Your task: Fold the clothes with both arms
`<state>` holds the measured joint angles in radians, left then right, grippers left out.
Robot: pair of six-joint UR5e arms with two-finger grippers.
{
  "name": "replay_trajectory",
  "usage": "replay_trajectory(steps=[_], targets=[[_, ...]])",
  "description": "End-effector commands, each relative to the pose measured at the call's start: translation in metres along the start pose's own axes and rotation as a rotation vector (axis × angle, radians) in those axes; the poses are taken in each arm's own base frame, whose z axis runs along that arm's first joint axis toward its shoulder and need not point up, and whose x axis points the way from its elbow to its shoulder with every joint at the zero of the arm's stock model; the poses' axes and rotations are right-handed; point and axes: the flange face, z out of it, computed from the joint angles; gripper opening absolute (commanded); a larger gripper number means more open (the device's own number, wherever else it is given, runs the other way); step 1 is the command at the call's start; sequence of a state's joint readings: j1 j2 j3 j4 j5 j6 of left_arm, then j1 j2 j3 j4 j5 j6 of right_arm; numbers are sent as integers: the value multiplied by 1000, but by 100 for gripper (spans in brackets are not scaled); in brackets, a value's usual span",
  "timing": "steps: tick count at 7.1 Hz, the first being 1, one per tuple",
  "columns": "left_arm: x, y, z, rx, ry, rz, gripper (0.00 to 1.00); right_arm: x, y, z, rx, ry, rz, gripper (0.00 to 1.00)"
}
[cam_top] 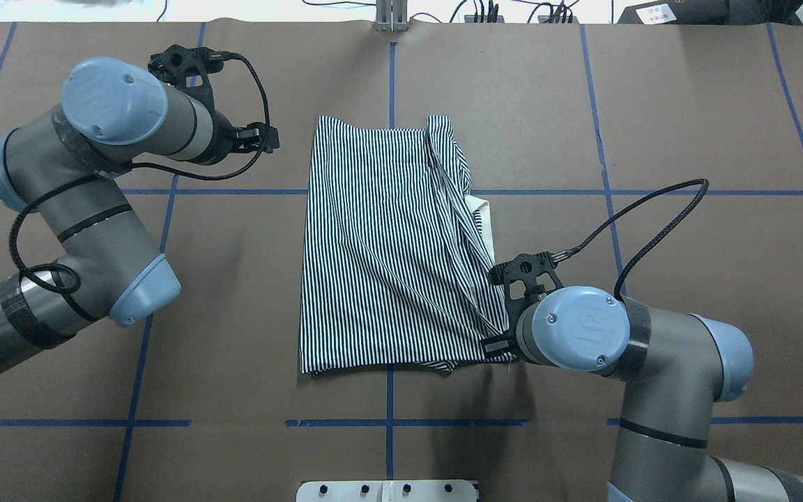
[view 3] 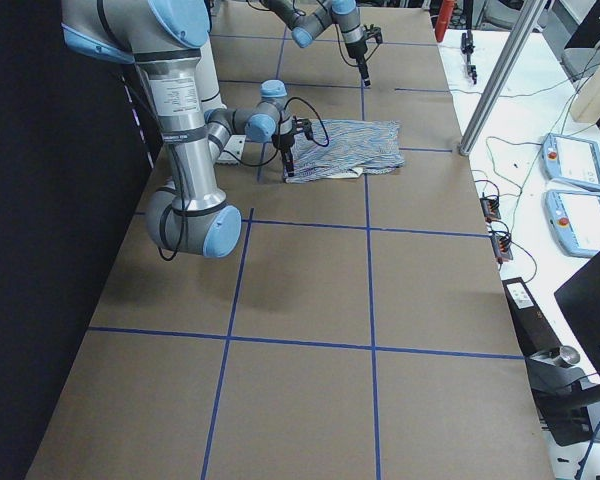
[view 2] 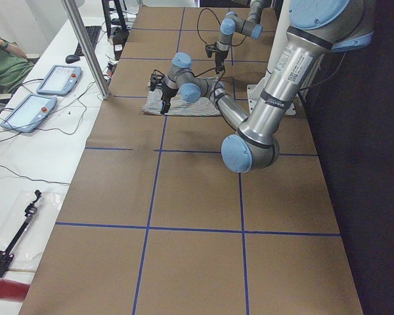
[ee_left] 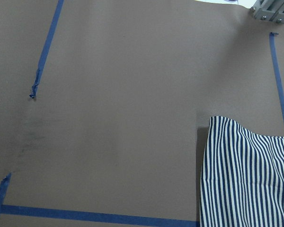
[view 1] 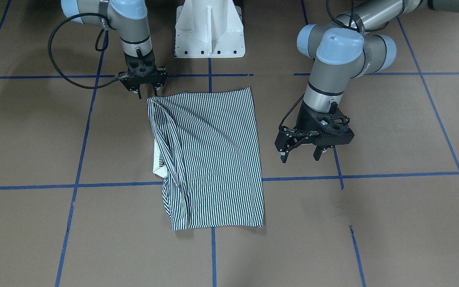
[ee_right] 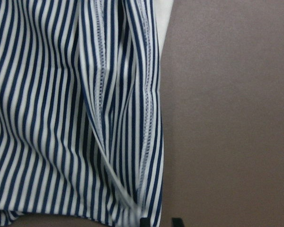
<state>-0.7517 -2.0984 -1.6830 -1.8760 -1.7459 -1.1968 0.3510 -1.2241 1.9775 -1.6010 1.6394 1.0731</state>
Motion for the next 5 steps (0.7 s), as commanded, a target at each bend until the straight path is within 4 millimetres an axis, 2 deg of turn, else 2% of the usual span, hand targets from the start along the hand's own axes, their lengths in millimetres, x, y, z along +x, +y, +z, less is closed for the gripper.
replay_trajectory(steps=[1, 2, 3, 5], targets=[[1, -1, -2, 2, 4, 2, 100, -25, -67, 6, 35, 12, 6, 100], [1, -1, -3, 2, 4, 2, 100, -44, -90, 23, 28, 38, -11, 100], [1, -2, -3, 3, 5, 1, 100, -52, -100, 31, 22, 53, -56, 100], [0, -1, -2, 1, 3, 1, 100, -47, -99, 41, -5, 89, -84, 100]])
